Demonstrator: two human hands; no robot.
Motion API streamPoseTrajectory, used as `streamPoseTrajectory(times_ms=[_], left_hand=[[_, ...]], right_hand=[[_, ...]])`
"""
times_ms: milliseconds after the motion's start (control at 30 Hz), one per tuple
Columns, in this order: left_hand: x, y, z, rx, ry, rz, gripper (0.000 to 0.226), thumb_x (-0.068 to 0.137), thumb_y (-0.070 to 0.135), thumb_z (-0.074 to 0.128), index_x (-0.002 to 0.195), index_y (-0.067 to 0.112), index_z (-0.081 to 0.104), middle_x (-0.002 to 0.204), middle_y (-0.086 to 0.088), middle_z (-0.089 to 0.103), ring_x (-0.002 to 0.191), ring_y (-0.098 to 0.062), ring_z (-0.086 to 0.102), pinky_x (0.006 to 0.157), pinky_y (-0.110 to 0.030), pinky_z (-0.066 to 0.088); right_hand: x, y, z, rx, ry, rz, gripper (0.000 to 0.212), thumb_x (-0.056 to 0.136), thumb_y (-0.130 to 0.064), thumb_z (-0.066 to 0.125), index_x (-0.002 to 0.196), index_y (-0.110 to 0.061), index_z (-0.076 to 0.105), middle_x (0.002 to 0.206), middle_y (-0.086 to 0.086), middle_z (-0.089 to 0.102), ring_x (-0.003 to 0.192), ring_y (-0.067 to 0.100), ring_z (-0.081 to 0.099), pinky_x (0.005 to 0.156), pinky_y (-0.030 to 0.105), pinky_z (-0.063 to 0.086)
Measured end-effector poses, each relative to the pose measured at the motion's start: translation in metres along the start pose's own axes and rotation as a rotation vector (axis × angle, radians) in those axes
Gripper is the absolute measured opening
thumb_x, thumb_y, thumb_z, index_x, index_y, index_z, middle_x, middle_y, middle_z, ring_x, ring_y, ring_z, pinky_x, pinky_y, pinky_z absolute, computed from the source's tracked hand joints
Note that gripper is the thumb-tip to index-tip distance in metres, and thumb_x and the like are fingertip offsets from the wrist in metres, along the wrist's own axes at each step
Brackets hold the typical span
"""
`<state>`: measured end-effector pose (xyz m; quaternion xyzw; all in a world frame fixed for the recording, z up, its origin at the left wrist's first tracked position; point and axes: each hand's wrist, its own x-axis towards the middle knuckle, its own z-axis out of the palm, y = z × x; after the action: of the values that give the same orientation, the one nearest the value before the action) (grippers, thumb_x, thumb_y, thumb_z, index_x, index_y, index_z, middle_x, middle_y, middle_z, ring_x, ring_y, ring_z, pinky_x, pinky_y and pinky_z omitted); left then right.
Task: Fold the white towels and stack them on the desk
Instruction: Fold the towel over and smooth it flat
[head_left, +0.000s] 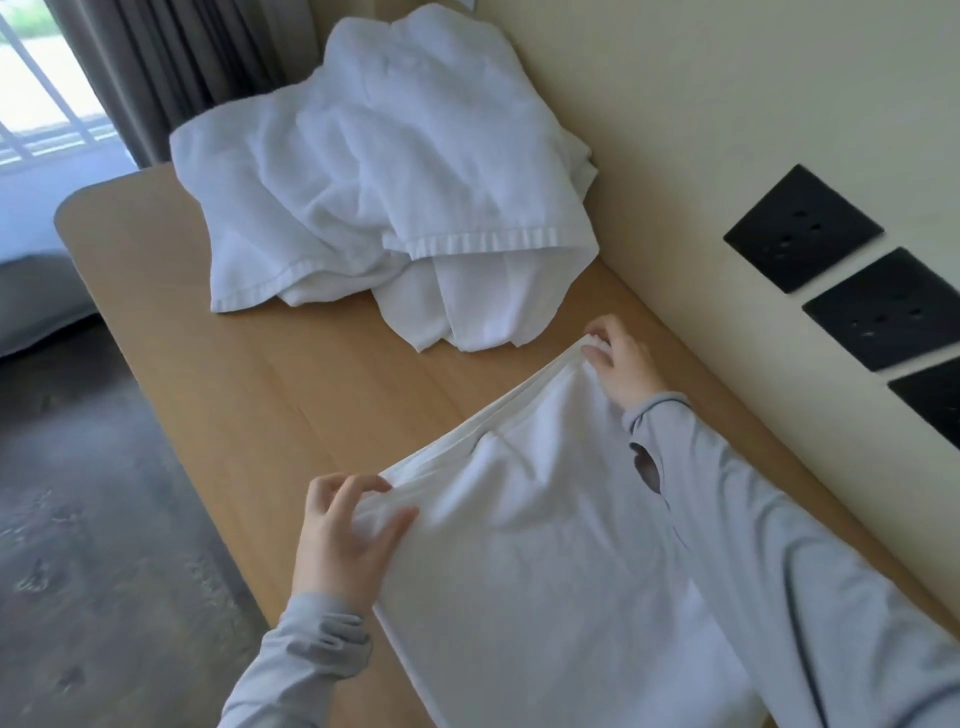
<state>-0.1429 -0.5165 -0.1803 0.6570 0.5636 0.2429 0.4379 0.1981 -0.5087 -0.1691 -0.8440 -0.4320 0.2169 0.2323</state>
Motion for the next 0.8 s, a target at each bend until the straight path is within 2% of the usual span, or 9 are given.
streamPoseTrajectory(times_ms=[67, 167, 300, 367, 434, 500, 667, 800], left_hand=[[0.005, -0.001, -0.003, 0.026, -0.031, 0.003, 0.026, 0.066, 0.014, 0.083, 0.083, 0.022, 0.066, 0.099, -0.002, 0.050, 0.088, -0.014, 0.048, 0.069, -0.006, 0.032], [0.011, -0.005, -0.007, 0.059, -0.070, -0.015, 0.029, 0.063, 0.016, 0.086, 0.078, 0.017, 0.061, 0.096, -0.001, 0.052, 0.080, -0.015, 0.047, 0.064, -0.012, 0.031], [0.017, -0.007, -0.010, 0.103, -0.087, 0.039, 0.028, 0.061, 0.015, 0.087, 0.072, 0.010, 0.061, 0.092, -0.002, 0.055, 0.079, -0.021, 0.050, 0.066, -0.005, 0.035], [0.018, -0.008, -0.014, 0.092, -0.080, 0.109, 0.024, 0.065, 0.012, 0.084, 0.067, 0.009, 0.060, 0.090, -0.003, 0.058, 0.079, -0.015, 0.052, 0.066, -0.003, 0.036], [0.016, -0.012, -0.020, 0.087, -0.040, 0.216, 0.021, 0.072, 0.009, 0.079, 0.065, 0.009, 0.059, 0.087, -0.002, 0.059, 0.079, -0.004, 0.051, 0.064, -0.003, 0.037], [0.010, -0.016, -0.023, 0.036, 0.014, 0.272, 0.021, 0.077, 0.013, 0.074, 0.065, 0.007, 0.058, 0.087, -0.002, 0.060, 0.079, -0.002, 0.052, 0.061, -0.004, 0.039], [0.003, -0.019, -0.019, -0.044, 0.065, 0.253, 0.015, 0.076, 0.014, 0.066, 0.067, 0.007, 0.058, 0.091, 0.000, 0.060, 0.078, -0.003, 0.052, 0.053, -0.004, 0.041], [0.010, -0.023, -0.019, 0.068, 0.053, 0.235, 0.017, 0.079, 0.007, 0.069, 0.066, 0.005, 0.059, 0.087, -0.002, 0.059, 0.081, 0.001, 0.052, 0.063, -0.004, 0.038]], right_hand=[[-0.003, 0.002, -0.008, 0.072, -0.047, -0.078, 0.021, 0.091, -0.006, 0.052, 0.111, -0.014, 0.050, 0.111, -0.001, 0.054, 0.105, 0.013, 0.049, 0.087, 0.023, 0.034], [-0.003, 0.008, -0.020, 0.016, -0.191, -0.170, 0.023, 0.084, 0.001, 0.057, 0.100, -0.016, 0.057, 0.111, 0.005, 0.053, 0.106, 0.016, 0.047, 0.094, 0.029, 0.034], [0.004, 0.007, -0.026, -0.130, -0.367, -0.137, 0.028, 0.084, -0.010, 0.063, 0.108, -0.023, 0.060, 0.118, 0.003, 0.046, 0.111, 0.016, 0.044, 0.096, 0.030, 0.036], [0.007, 0.003, -0.029, -0.203, -0.407, -0.134, 0.025, 0.084, -0.015, 0.063, 0.107, -0.024, 0.058, 0.114, 0.002, 0.046, 0.108, 0.019, 0.045, 0.095, 0.034, 0.039], [0.011, -0.002, -0.032, -0.281, -0.429, -0.133, 0.019, 0.084, -0.017, 0.063, 0.101, -0.023, 0.055, 0.112, 0.002, 0.048, 0.106, 0.022, 0.047, 0.094, 0.039, 0.042], [0.014, -0.005, -0.033, -0.329, -0.452, -0.147, 0.016, 0.084, -0.018, 0.061, 0.094, -0.022, 0.050, 0.113, 0.004, 0.050, 0.106, 0.024, 0.047, 0.093, 0.041, 0.042], [0.018, -0.012, -0.034, -0.373, -0.392, -0.205, 0.016, 0.087, -0.012, 0.058, 0.083, -0.019, 0.044, 0.103, 0.009, 0.054, 0.094, 0.028, 0.050, 0.083, 0.040, 0.042], [0.018, -0.011, -0.033, -0.361, -0.344, -0.203, 0.013, 0.088, -0.012, 0.056, 0.084, -0.020, 0.046, 0.099, 0.007, 0.056, 0.088, 0.026, 0.052, 0.077, 0.038, 0.045]])
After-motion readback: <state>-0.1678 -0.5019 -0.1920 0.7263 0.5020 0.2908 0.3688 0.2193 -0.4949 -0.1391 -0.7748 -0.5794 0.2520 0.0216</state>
